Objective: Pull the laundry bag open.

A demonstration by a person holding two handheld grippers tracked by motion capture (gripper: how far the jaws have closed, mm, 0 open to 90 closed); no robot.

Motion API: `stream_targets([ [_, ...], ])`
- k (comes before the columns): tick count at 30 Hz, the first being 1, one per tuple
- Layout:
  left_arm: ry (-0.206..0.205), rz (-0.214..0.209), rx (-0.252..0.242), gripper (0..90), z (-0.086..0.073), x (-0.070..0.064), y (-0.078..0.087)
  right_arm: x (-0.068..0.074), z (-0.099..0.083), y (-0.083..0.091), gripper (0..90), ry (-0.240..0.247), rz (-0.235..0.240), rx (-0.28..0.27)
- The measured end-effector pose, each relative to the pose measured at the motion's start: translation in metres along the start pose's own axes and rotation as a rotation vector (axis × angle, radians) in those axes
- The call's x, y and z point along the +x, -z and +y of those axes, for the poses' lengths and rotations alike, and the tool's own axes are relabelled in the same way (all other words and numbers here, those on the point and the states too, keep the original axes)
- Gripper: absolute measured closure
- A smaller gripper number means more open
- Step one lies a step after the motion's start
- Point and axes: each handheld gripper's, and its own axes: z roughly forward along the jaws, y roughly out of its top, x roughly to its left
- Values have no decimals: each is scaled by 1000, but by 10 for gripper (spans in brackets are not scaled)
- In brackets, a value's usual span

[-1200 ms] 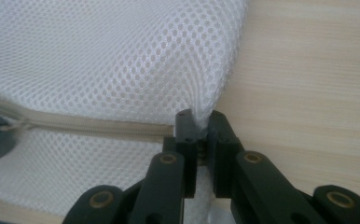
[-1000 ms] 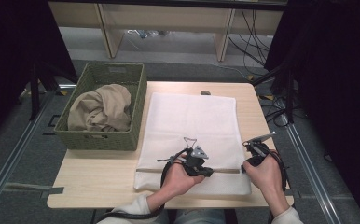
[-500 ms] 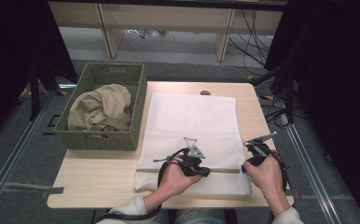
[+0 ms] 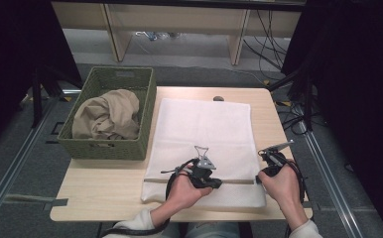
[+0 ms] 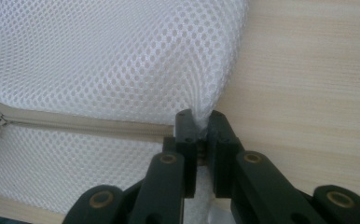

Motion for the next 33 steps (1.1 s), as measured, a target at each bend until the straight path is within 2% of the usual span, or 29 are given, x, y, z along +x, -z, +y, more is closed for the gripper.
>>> stream_targets([
  [1,6,-12,-4,868,-1,1,0,0,0,0,850,5,-13,-11],
  [2,16,-7,-5,868,-1,1,2,-1,0,0,850,3,-9,-13],
  [3,7,-8,-5,868,-1,2,2,1,0,0,850,-40,0,-3],
  [4,3,-8,-3,868,-1,2,3,-1,0,-1,850,-2,5,-6],
  [7,2,-9,-7,868,-2,2,3,0,0,-1,850,15,-5,-8],
  [9,8,-10,-5,868,-2,3,3,0,0,-1,850,7,-9,-9],
  [10,7,-2,-2,868,-2,3,4,0,0,0,850,4,9,-7],
  [12,9,-2,-1,868,-2,3,4,0,0,-1,850,2,-6,-6],
  [14,2,-4,-7,868,-3,4,5,1,0,0,850,-3,-1,-1],
  [15,22,-5,-7,868,-4,4,5,0,0,-1,850,11,-2,-12],
  [17,14,-5,-10,868,-5,5,6,0,-1,1,850,-9,15,-9],
  [19,7,-2,-5,868,-5,5,6,0,0,-1,850,13,-1,-9],
  [20,9,-11,-8,868,-4,6,7,2,0,-1,850,1,-2,-2],
  [23,17,6,-8,868,-5,7,9,0,0,-1,851,9,-17,-14],
  [26,25,8,-4,868,-7,10,11,-3,1,-1,850,-14,-10,-8],
  [27,19,6,-3,868,-8,11,11,-3,0,-1,850,-4,-2,-13],
  [28,21,9,-4,868,-8,11,11,2,0,0,850,-24,-12,-9],
  [29,25,11,-4,868,-8,10,11,0,0,-1,850,9,-8,-14],
  [31,35,-3,-9,868,-9,11,12,0,0,-2,850,0,-7,-6],
  [32,33,6,-9,868,-9,10,12,2,0,-1,850,-34,-7,0],
  [33,30,6,-9,868,-9,11,12,2,0,-1,850,-34,-7,-1],
])
